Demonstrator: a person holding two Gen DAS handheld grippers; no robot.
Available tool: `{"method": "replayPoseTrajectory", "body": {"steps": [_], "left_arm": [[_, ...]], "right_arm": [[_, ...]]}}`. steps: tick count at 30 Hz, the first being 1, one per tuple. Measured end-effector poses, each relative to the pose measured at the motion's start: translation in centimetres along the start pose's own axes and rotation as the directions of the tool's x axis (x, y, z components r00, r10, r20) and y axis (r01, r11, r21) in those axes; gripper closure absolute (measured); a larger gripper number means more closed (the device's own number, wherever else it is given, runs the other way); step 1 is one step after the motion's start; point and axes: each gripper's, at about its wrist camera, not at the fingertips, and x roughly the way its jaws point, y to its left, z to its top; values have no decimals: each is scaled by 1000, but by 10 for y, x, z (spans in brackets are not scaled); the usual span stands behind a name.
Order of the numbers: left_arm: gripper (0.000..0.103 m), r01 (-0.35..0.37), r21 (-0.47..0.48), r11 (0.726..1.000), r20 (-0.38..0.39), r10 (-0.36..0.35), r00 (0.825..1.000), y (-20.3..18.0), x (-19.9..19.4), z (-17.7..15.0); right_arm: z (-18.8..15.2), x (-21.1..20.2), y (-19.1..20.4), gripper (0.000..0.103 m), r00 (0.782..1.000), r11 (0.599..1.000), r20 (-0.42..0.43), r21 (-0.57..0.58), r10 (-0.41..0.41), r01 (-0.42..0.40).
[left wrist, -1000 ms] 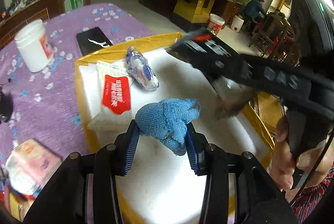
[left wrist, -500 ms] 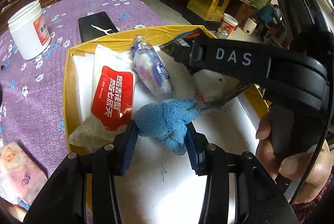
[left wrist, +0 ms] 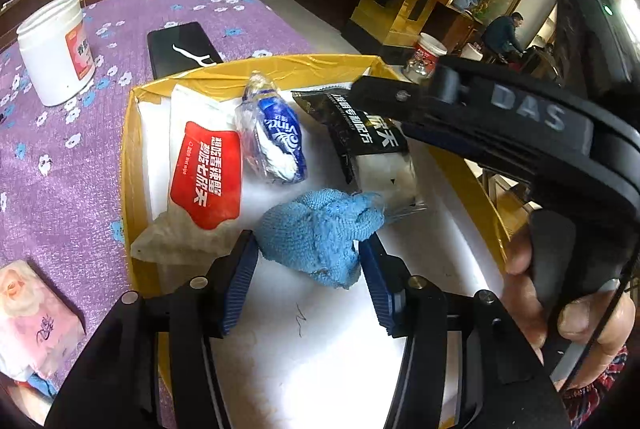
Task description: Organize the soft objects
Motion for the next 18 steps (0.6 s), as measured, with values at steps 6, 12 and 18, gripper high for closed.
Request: {"method": "replayPoseTrajectory", "body": {"steps": [6,12,18], "left_arm": [[52,28,20,999,17,-28,999,-3,-19,-7],[52,28,50,998,36,-29,999,-1,-38,-23],[52,19,82,996,58,-23,998,0,-52,-43]], "right_arm": [[-16,-37,-2,43,998,999,58,28,40,-42],[-46,-70,-4,42,989,992,114,67,98,-106],[-73,-85,-1,42,978,982,138,91,154,-167]]}}
